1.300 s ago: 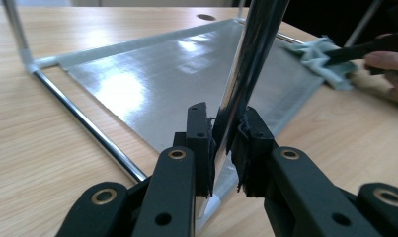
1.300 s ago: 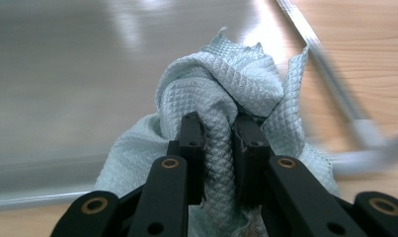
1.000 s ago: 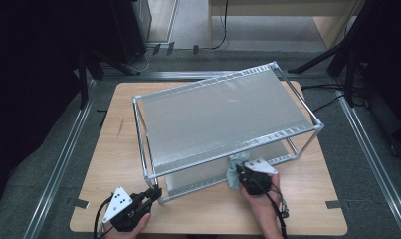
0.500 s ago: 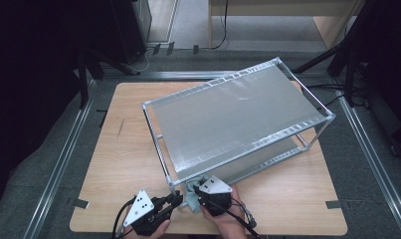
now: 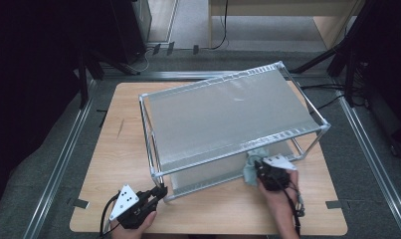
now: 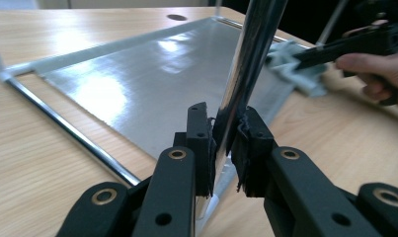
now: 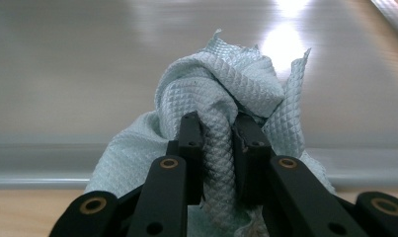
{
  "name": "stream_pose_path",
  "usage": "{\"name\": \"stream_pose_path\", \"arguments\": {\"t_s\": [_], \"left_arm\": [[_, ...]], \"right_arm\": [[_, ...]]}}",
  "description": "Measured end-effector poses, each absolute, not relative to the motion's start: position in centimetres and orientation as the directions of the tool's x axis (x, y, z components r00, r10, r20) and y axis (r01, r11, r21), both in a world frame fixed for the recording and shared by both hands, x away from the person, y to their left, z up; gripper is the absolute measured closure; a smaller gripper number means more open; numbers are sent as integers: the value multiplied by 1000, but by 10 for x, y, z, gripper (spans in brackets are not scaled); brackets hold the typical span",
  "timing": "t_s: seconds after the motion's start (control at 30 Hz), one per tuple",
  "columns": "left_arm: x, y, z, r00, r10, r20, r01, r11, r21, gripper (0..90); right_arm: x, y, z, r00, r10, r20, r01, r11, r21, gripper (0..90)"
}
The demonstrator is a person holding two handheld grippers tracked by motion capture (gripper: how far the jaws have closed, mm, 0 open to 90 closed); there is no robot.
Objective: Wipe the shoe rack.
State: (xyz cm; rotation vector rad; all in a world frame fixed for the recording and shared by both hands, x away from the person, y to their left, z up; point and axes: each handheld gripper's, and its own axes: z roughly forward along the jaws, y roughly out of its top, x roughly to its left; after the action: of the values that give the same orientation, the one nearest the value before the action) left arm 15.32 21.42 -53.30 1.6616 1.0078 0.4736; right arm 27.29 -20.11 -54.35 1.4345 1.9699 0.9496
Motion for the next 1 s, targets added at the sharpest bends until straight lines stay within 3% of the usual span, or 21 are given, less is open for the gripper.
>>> {"name": "stream_pose_path", "arguments": {"t_s": [0.2,0.27,0.37,0.53,0.8,0.9,1.0], "left_arm": [[160,239,-534,495,848,-188,387,-21,922,784],[161,243,-534,477,860,-180,385,-21,923,786],[162,248,-534,450,873,-190,390,0,921,784],[161,245,-534,451,870,-196,392,4,920,783],[157,234,-534,470,866,-168,386,-31,922,790],[157,235,-533,474,864,-168,387,-33,921,789],[158,236,-533,472,866,-166,388,-35,921,789]], "right_arm": [[278,-261,-543,-146,989,22,598,70,798,761],[276,-261,-546,-159,986,57,595,50,802,758],[270,-241,-548,-143,990,-15,589,97,803,754],[262,-193,-547,-238,971,33,607,123,785,756],[230,-108,-548,-500,865,33,539,281,794,747],[219,-117,-545,-514,858,5,531,315,787,751],[222,-157,-542,-424,905,4,575,266,774,753]]}}
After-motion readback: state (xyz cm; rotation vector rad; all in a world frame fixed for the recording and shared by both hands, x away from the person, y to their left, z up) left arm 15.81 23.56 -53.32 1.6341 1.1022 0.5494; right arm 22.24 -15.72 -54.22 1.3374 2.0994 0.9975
